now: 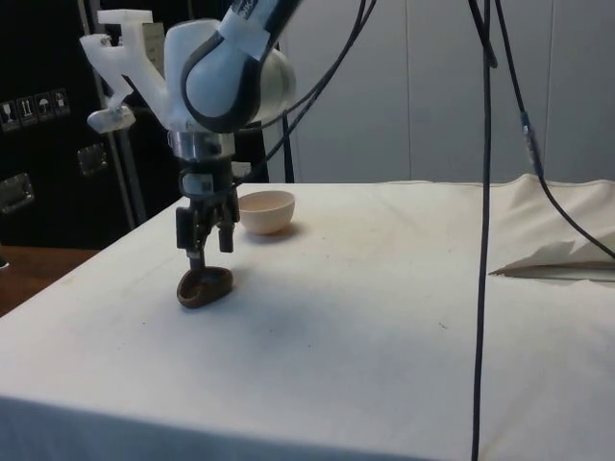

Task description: Pour the coffee beans from the cup into the bowl.

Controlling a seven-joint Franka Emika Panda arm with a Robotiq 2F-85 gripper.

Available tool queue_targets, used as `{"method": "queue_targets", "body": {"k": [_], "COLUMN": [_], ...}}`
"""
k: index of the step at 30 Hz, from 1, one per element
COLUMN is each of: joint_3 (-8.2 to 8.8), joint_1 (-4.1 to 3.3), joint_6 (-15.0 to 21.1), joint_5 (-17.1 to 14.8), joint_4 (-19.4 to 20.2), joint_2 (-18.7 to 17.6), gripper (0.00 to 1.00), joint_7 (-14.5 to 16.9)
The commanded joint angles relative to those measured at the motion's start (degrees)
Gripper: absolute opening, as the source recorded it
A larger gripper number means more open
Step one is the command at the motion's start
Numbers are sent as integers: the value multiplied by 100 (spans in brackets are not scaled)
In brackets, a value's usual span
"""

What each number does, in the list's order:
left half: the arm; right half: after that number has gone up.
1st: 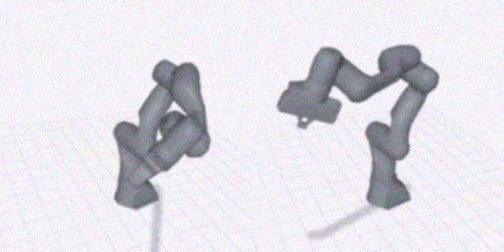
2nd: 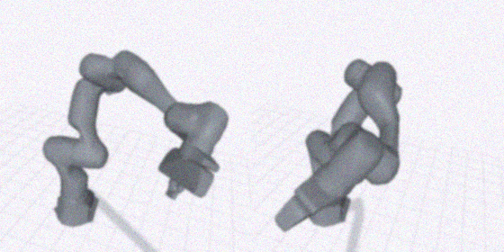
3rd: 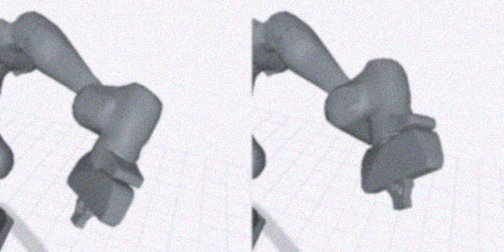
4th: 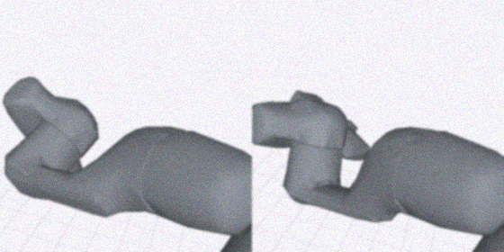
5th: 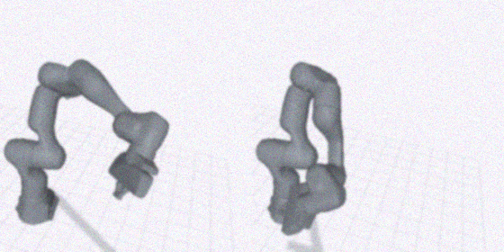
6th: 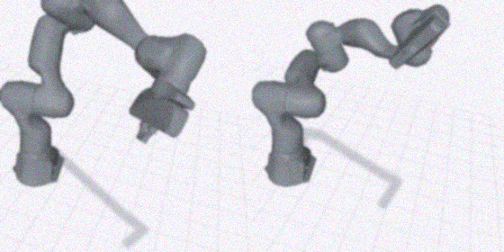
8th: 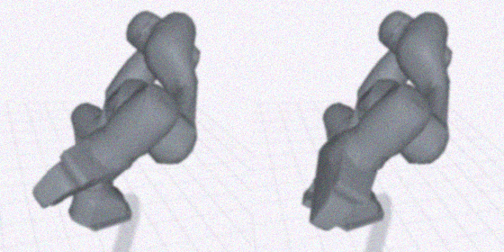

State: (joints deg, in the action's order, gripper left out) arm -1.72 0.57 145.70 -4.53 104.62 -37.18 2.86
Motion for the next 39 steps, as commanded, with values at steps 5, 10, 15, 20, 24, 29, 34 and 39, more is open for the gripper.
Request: {"method": "queue_targets", "body": {"k": [5, 10, 15, 20, 24, 29, 34, 39], "joint_3": [-74, -52, -29, -23, -11, -6, 6, -6], "joint_1": [92, 80, 69, 63, 57, 52, 40, 46], "joint_6": [92, 97, 74, 69, 63, 57, 46, 52], "joint_5": [-361, -493, -498, -493, -481, -476, -464, -476], "joint_4": [-34, -34, -46, -46, -52, -63, -29, -57], "joint_2": [-80, -97, -120, -132, -149, -166, -132, -160], "gripper": [100, 100, 100, 100, 100, 100, 100, 100], "joint_7": [327, 441, 458, 458, 453, 447, 430, 441]}}
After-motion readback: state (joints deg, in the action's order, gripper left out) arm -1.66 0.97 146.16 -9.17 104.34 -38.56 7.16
